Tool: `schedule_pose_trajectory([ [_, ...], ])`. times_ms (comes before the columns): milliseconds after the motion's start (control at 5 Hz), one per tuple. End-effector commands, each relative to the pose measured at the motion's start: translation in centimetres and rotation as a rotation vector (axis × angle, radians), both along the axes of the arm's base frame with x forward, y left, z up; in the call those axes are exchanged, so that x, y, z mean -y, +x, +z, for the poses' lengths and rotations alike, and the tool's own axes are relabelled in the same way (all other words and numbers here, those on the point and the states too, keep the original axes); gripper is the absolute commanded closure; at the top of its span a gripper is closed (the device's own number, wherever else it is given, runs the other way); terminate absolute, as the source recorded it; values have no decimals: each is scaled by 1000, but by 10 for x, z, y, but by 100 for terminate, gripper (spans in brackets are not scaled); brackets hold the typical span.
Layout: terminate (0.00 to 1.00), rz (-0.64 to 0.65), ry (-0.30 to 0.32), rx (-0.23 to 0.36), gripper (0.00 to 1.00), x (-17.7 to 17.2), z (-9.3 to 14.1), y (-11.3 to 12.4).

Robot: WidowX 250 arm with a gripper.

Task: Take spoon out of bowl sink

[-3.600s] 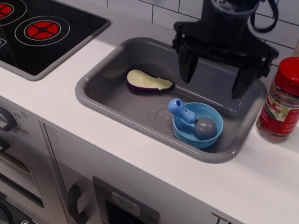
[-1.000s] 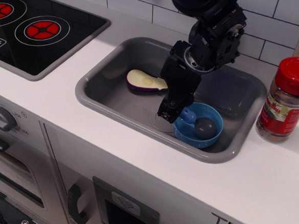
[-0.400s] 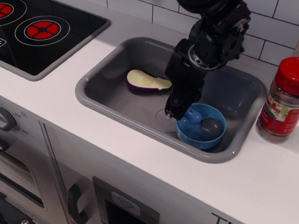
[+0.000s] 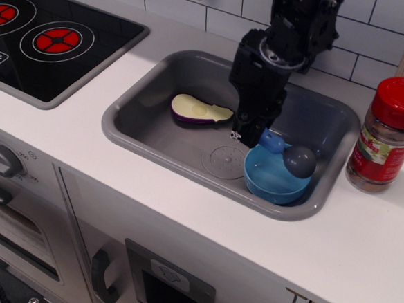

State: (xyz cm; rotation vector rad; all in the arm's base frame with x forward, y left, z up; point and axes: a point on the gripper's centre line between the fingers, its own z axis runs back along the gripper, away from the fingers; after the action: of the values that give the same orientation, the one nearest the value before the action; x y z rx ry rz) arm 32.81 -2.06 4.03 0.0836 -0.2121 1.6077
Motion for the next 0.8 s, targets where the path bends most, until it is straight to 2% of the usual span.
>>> schedule_pose_trajectory([
  [0,0,-1,-33,83,100,-42,39,4],
  [200,0,-13,-12,54,100,-68,31,2],
  [600,0,-9,56,22,100,-86,11,-4],
])
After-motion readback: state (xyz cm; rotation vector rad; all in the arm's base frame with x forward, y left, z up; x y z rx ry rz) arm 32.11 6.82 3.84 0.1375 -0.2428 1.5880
